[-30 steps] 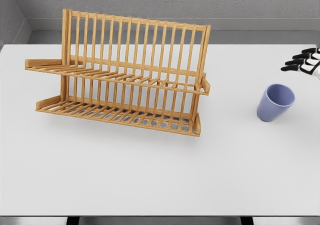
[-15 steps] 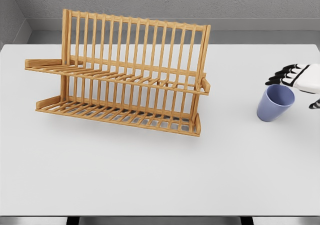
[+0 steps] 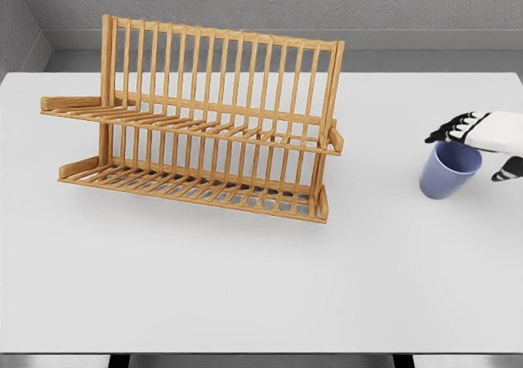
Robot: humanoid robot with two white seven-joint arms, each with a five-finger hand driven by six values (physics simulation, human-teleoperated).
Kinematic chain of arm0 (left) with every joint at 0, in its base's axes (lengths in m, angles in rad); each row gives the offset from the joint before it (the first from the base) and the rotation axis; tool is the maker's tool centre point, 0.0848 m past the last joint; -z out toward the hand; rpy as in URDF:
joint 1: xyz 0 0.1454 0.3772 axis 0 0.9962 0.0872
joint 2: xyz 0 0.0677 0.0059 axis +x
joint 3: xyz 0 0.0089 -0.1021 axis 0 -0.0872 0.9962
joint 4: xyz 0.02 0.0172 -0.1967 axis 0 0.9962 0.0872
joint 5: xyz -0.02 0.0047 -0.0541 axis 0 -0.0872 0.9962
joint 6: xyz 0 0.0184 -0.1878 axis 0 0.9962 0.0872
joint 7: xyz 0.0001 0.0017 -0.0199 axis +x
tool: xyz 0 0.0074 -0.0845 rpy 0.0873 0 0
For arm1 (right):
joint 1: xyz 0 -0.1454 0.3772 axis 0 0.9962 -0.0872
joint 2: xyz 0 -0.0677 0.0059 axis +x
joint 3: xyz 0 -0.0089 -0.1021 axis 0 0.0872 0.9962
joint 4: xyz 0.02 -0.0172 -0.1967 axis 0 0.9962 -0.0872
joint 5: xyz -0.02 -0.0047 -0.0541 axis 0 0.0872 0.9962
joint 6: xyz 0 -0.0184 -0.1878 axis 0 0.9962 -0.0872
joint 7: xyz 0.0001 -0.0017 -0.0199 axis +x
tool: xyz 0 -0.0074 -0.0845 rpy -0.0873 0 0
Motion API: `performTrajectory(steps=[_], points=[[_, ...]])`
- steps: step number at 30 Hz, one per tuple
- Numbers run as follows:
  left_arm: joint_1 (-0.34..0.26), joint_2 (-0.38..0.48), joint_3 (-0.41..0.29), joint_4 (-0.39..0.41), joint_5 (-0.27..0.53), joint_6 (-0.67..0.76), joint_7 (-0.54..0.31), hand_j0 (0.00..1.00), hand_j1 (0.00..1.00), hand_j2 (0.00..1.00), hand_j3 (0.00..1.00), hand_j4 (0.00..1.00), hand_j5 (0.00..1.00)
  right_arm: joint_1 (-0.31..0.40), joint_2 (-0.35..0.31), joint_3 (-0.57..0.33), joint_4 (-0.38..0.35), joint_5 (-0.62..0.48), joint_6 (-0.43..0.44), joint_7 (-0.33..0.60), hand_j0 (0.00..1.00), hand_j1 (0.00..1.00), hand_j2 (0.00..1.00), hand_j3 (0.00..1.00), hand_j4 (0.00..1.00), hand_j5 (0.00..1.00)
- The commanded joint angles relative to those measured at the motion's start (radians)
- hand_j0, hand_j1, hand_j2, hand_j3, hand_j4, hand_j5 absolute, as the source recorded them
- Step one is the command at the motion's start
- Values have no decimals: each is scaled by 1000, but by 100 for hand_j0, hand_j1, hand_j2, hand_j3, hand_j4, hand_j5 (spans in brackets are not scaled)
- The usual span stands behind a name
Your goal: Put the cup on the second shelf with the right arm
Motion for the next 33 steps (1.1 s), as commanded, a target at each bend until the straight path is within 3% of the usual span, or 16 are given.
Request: performTrajectory(steps=[1, 6, 9, 27, 28, 30, 33], points=[[0, 0, 0, -1, 0, 0, 0, 100, 100, 100, 100, 100, 100, -5, 7, 35, 20, -4, 2, 0, 100, 100, 100, 100, 100, 100], [0, 0, 0, -1, 0, 0, 0, 100, 100, 100, 100, 100, 100, -18, 26, 41, 46, -4, 2, 0, 100, 100, 100, 100, 100, 100], [0, 0, 0, 1, 0, 0, 0, 100, 100, 100, 100, 100, 100, -83, 50, 116, 103, -4, 2, 0, 100, 100, 100, 100, 100, 100], [0, 0, 0, 1, 0, 0, 0, 100, 100, 100, 100, 100, 100, -107, 54, 118, 92, -2, 2, 0, 100, 100, 100, 100, 100, 100], [0, 0, 0, -1, 0, 0, 0, 100, 100, 100, 100, 100, 100, -107, 54, 119, 92, -2, 2, 0, 98, 98, 98, 98, 98, 98], [0, 0, 0, -1, 0, 0, 0, 100, 100, 100, 100, 100, 100, -107, 54, 119, 92, -2, 2, 0, 82, 82, 82, 82, 82, 82], [0, 0, 0, 1, 0, 0, 0, 100, 100, 100, 100, 100, 100, -107, 54, 119, 83, -4, 2, 0, 75, 75, 75, 75, 75, 75]])
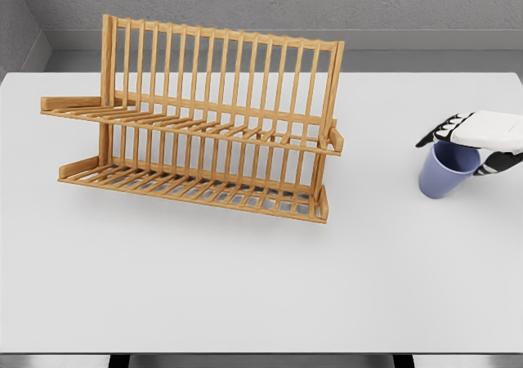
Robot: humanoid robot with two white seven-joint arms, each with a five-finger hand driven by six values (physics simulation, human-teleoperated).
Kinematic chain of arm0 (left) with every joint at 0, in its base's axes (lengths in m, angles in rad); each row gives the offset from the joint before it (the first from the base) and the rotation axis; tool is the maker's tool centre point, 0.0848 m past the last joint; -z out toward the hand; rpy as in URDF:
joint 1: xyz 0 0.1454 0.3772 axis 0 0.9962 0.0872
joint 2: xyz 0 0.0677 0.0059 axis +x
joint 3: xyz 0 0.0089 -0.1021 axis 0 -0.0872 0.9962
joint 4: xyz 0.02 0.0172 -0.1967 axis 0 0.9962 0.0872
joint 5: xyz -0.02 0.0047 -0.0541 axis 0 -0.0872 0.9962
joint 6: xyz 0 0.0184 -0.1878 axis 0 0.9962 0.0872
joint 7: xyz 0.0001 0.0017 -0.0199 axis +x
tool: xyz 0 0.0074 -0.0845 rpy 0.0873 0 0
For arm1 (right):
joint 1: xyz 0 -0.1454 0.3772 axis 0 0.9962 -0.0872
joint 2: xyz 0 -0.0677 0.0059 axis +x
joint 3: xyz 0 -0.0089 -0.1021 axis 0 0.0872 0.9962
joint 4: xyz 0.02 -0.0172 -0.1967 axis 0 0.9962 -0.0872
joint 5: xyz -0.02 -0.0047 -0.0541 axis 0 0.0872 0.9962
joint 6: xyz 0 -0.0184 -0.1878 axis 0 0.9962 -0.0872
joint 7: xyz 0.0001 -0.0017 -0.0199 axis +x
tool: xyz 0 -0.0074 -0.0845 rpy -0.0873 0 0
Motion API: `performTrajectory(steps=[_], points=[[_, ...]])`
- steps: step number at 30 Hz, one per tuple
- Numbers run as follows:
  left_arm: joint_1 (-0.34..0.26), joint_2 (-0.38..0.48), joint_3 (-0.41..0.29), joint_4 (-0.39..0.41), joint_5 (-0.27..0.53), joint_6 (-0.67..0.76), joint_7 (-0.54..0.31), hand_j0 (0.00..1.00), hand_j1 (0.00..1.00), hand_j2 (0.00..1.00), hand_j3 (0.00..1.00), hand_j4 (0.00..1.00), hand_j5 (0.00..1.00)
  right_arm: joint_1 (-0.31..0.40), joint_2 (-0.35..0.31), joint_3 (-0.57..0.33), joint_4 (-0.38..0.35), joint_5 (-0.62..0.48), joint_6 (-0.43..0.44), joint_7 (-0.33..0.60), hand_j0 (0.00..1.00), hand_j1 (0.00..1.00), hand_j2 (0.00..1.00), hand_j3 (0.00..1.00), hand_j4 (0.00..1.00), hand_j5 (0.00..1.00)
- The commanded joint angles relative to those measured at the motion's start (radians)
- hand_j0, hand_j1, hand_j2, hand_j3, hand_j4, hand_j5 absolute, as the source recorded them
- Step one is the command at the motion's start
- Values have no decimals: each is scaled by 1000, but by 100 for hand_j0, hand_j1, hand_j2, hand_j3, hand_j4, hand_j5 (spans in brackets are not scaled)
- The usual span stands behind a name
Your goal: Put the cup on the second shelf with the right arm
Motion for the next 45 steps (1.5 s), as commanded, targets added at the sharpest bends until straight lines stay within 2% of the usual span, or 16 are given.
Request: performTrajectory(steps=[1, 4, 7, 18, 21, 32, 34, 39, 45], points=[[0, 0, 0, 0, 0, 0, 0, 100, 100, 100, 100, 100, 100, 2, -1, 0, -12, -7, 3, 0, 73, 73, 73, 73, 73, 73], [0, 0, 0, 0, 0, 0, 0, 100, 100, 100, 100, 100, 100, 0, -1, 1, -21, -7, 3, 0, 71, 71, 71, 71, 71, 71], [0, 0, 0, 1, 0, 0, 0, 100, 100, 100, 100, 100, 100, 0, -1, 1, -21, -7, 3, 0, 63, 63, 63, 63, 63, 63], [0, 0, 0, 0, 0, 0, 0, 100, 100, 100, 100, 100, 100, -20, 0, -11, -22, -8, 3, 0, 62, 62, 62, 62, 62, 62], [0, 0, 0, 0, 0, 0, 0, 100, 100, 100, 100, 100, 100, -49, 10, -13, -27, -11, 3, 0, 62, 62, 62, 62, 62, 62], [0, 0, 0, 1, 0, 0, 0, 100, 100, 100, 100, 100, 100, -91, 37, -83, -28, -10, 3, 0, 62, 62, 62, 62, 62, 62], [0, 0, 0, 0, 0, 0, 0, 100, 100, 100, 100, 100, 100, -89, 36, -100, -55, -10, 3, 0, 62, 62, 62, 62, 62, 62], [0, 0, 0, 0, 0, 0, 0, 100, 100, 100, 100, 100, 100, -91, 37, -102, -67, -11, 3, 0, 60, 60, 60, 60, 60, 60], [0, 0, 0, 1, 0, 0, 0, 100, 100, 100, 100, 100, 100, -98, 37, -108, -143, -11, 3, 0, 60, 60, 60, 60, 60, 60]])
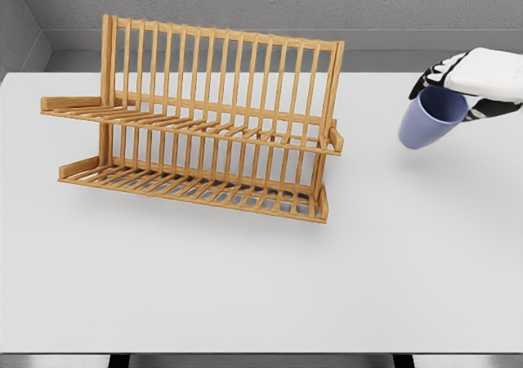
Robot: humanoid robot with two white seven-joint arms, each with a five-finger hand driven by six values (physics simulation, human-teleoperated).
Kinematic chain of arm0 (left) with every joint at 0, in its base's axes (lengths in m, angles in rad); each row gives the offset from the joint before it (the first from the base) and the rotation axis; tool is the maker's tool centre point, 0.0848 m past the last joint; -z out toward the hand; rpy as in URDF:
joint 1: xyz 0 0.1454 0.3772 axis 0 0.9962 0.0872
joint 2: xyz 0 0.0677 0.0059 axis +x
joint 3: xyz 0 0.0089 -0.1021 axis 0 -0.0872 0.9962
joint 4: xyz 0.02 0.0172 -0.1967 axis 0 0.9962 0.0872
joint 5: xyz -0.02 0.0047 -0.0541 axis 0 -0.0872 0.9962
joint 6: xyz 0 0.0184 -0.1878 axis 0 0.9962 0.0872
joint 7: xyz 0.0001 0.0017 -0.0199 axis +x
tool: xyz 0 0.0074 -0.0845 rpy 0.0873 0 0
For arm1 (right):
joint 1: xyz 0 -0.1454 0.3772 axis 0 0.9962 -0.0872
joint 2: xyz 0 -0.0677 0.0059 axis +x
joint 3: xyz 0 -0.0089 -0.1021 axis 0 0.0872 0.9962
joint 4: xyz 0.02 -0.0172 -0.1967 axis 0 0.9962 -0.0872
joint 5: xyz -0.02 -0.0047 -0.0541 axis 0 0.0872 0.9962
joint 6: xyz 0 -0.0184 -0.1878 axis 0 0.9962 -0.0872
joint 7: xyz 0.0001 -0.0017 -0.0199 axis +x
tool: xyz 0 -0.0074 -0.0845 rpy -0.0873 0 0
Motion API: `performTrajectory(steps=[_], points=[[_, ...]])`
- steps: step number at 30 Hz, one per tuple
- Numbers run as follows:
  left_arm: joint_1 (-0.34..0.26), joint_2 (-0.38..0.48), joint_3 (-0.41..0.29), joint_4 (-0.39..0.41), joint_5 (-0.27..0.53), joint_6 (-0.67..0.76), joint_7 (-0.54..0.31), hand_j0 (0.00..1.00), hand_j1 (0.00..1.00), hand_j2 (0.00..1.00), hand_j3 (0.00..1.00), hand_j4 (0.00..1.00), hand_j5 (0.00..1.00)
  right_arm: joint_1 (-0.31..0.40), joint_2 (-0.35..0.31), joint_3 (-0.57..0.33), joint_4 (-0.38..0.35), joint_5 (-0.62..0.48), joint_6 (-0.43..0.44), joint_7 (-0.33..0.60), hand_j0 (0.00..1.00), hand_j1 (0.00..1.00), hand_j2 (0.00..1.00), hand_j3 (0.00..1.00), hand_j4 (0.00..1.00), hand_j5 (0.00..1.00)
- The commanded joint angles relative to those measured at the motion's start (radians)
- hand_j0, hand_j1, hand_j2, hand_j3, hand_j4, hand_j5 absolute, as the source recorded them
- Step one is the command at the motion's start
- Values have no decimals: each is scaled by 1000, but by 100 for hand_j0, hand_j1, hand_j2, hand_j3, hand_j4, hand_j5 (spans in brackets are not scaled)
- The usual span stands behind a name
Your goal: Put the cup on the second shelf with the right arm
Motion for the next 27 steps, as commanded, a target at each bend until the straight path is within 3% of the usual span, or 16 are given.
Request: performTrajectory(steps=[1, 9, 20, 27], points=[[0, 0, 0, -1, 0, 0, 0, 100, 100, 100, 100, 100, 100, 0, -1, -11, -34, -6, 3, -1, 60, 60, 60, 60, 60, 60], [0, 0, 0, 1, 0, 0, 0, 100, 100, 100, 100, 100, 100, -17, -1, -27, -111, -6, 3, -1, 60, 60, 60, 60, 60, 60], [0, 0, 0, -1, 0, 0, 0, 100, 100, 100, 100, 100, 100, -40, 7, -27, -144, -3, 3, -1, 60, 60, 60, 60, 60, 60], [0, 0, 0, 1, 0, 0, 0, 100, 100, 100, 100, 100, 100, -55, 7, -27, -227, -3, 3, -1, 60, 60, 60, 60, 60, 60]])
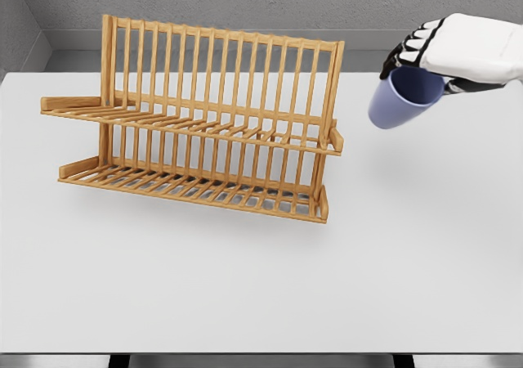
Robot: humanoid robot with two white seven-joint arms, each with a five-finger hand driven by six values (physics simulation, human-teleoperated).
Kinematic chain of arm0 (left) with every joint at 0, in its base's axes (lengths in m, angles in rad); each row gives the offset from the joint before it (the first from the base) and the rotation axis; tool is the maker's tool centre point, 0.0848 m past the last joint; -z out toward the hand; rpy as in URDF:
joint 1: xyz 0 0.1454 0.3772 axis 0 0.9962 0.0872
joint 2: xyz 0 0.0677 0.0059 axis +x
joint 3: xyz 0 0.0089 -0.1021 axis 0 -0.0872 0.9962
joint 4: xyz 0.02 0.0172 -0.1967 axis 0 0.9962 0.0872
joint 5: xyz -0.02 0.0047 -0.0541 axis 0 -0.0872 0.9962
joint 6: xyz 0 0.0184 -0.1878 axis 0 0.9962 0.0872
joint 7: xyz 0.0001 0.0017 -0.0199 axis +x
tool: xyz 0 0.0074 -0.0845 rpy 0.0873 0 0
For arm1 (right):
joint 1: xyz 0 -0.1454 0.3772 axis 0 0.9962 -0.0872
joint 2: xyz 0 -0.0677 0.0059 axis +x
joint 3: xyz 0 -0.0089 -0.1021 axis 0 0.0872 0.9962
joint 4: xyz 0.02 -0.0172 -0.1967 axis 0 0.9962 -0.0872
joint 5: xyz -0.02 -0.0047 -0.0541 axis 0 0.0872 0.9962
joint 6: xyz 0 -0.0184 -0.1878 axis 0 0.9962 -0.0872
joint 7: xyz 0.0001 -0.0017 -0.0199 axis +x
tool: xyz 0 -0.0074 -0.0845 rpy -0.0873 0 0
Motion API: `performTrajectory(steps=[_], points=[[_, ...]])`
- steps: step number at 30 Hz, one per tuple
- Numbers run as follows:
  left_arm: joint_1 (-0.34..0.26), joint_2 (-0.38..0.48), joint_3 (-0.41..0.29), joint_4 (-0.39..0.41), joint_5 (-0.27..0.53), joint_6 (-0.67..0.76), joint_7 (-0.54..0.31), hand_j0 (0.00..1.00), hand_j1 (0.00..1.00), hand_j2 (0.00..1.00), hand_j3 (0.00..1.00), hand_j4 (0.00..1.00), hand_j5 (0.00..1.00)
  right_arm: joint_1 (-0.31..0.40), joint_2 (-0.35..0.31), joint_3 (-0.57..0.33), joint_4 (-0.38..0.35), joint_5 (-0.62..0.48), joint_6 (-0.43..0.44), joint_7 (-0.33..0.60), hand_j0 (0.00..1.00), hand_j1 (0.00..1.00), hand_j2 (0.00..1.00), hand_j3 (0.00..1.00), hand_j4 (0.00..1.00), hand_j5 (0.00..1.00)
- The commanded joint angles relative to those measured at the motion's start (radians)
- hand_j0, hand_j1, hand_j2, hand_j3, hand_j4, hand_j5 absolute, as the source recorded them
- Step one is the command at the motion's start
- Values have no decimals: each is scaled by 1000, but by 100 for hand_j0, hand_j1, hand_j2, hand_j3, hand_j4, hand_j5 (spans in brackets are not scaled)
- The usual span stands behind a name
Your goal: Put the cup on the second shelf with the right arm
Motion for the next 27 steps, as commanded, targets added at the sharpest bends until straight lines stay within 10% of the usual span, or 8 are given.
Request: performTrajectory(steps=[1, 27], points=[[0, 0, 0, 1, 0, 0, 0, 100, 100, 100, 100, 100, 100, 0, -1, -1, -39, -5, 3, 0, 60, 60, 60, 60, 60, 60], [0, 0, 0, -1, 0, 0, 0, 100, 100, 100, 100, 100, 100, -46, 145, 61, -85, 0, 3, 0, 60, 60, 60, 60, 60, 60]])
